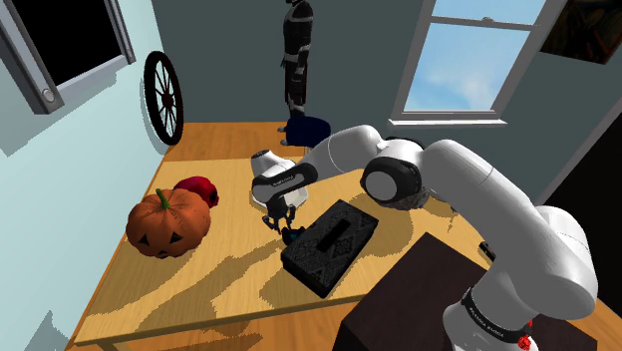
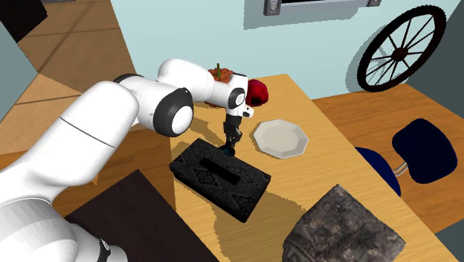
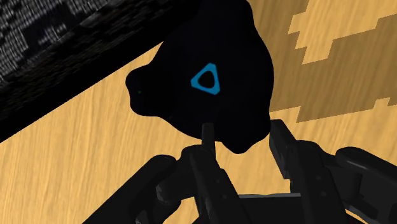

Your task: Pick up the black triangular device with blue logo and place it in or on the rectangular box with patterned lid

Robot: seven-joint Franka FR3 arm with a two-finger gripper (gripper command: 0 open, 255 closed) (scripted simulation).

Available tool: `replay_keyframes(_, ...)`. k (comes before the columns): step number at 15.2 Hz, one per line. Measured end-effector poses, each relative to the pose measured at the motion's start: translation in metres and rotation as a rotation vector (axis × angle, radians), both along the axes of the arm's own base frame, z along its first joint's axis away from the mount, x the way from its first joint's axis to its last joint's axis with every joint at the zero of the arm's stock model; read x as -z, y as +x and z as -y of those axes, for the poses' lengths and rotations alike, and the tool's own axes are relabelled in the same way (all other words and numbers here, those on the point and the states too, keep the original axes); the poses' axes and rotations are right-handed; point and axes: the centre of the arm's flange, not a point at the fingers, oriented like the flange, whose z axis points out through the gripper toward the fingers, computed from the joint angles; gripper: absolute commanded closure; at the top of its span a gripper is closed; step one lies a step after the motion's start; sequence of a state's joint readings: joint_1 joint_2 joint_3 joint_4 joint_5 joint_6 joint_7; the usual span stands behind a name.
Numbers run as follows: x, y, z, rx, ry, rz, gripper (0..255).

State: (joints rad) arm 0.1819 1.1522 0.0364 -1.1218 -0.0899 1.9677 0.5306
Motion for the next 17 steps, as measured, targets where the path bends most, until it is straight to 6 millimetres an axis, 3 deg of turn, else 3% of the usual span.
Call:
replay_keyframes(3, -0.005, 0.001, -0.001, 0.000, 0.000, -0.001, 255)
replay_keyframes(17, -0.079, -0.002, 0.000, 0.000, 0.000, -0.001, 255)
